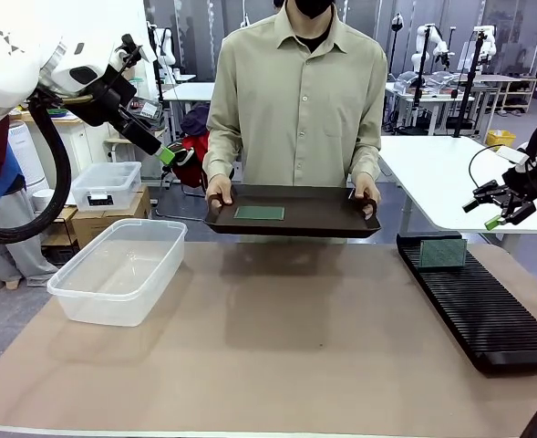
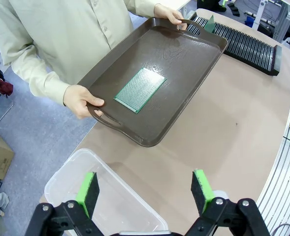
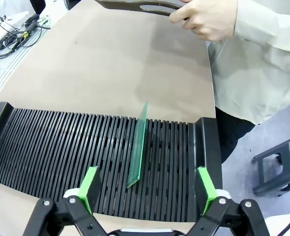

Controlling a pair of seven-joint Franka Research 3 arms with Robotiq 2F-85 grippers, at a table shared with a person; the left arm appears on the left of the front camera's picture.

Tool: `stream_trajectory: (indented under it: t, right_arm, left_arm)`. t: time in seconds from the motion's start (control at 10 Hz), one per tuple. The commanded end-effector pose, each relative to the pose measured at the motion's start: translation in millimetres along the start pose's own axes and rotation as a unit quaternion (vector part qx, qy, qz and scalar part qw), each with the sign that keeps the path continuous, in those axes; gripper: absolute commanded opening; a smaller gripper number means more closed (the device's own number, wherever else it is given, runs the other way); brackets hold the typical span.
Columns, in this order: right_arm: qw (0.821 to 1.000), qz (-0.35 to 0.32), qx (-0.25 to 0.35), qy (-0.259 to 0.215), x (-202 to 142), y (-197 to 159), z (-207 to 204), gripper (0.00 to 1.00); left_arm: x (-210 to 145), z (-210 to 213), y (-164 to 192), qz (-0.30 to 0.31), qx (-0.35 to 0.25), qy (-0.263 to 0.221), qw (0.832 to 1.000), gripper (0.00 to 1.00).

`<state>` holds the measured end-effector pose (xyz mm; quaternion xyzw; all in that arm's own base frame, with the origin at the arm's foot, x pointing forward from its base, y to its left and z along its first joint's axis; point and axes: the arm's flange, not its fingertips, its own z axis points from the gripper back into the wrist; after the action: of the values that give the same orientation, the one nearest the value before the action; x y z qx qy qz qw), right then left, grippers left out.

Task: Sort PCBs into racks and boxes based on the side picked up.
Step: Pick up the Blank PCB handed by the Human.

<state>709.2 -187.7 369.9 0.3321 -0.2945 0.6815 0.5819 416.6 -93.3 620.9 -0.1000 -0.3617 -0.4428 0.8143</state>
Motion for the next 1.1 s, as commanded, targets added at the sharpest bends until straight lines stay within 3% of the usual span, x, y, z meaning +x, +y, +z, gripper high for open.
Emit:
stream_trajectory:
  t: [0.0,0.2,0.5,0.8,1.0]
  right_arm:
    - [1.000,0.003,0.006,-0.002,0.7,0.1,0.4,1.00]
    - [1.000,0.000,0.000,0.000,0.0,0.0,0.0,1.00]
    - [0.999,-0.033,0.009,0.010,66.3,26.5,15.4,1.00]
    - [0.987,-0.141,-0.070,0.030,131.1,53.4,37.6,1.00]
    - [0.968,-0.215,-0.122,0.054,167.7,73.5,49.5,1.00]
  left_arm:
    - [-2.2,-0.5,0.2,0.003,-0.001,0.001,1.000,1.00]
    - [-2.2,-0.5,0.2,0.003,-0.001,0.001,1.000,1.00]
    - [-2.2,-0.5,0.2,0.003,-0.001,0.001,1.000,1.00]
    - [-2.2,-0.5,0.2,0.003,-0.001,0.001,1.000,1.00]
    - [-2.2,-0.5,0.2,0.003,-0.001,0.001,1.000,1.00]
